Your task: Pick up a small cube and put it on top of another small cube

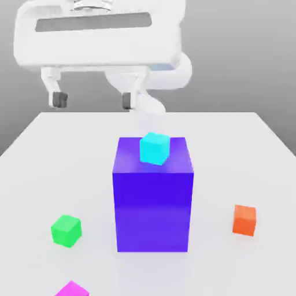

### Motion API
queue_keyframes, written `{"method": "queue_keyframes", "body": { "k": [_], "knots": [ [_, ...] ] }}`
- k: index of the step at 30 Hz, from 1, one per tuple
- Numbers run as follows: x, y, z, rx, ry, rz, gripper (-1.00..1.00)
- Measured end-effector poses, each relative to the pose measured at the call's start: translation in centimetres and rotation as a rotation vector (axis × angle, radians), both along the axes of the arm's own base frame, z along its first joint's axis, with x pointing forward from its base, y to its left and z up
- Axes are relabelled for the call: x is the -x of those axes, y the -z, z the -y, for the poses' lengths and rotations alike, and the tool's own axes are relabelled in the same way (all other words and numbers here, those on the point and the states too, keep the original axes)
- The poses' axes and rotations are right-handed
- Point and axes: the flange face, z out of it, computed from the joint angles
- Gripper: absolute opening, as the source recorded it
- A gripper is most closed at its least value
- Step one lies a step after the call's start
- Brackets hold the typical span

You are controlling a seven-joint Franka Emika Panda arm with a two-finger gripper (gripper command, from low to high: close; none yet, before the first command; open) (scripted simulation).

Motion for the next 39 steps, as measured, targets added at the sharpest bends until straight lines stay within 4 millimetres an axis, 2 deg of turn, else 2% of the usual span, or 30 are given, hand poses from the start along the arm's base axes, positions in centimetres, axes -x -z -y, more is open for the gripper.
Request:
{"method": "queue_keyframes", "body": {
  "k": [4, 8, 14, 18, 19, 24, 25, 26, 30, 33, 39],
  "knots": [
    [-1.5, 6.9, 2.3, -0.028, 0.076, -0.094, 0.0],
    [-2.1, 14.1, 4.1, -0.055, 0.142, -0.188, 0.0],
    [-1.1, 25.1, 6.4, -0.094, 0.246, -0.329, 0.0],
    [-0.8, 31.3, 6.8, -0.101, 0.264, -0.354, 0.0],
    [-0.7, 32.7, 6.8, -0.101, 0.265, -0.355, -1.0],
    [-0.7, 32.7, 6.8, -0.101, 0.265, -0.354, -1.0],
    [-0.7, 33.4, 6.8, -0.101, 0.265, -0.354, -1.0],
    [-0.7, 33.0, 6.8, -0.101, 0.265, -0.354, -1.0],
    [-0.7, 28.2, 6.8, -0.102, 0.266, -0.355, -1.0],
    [2.2, 25.9, 8.3, -0.132, 0.377, -0.348, -1.0],
    [9.9, 23.2, 11.0, -0.193, 0.665, -0.329, -1.0]
  ]
}}
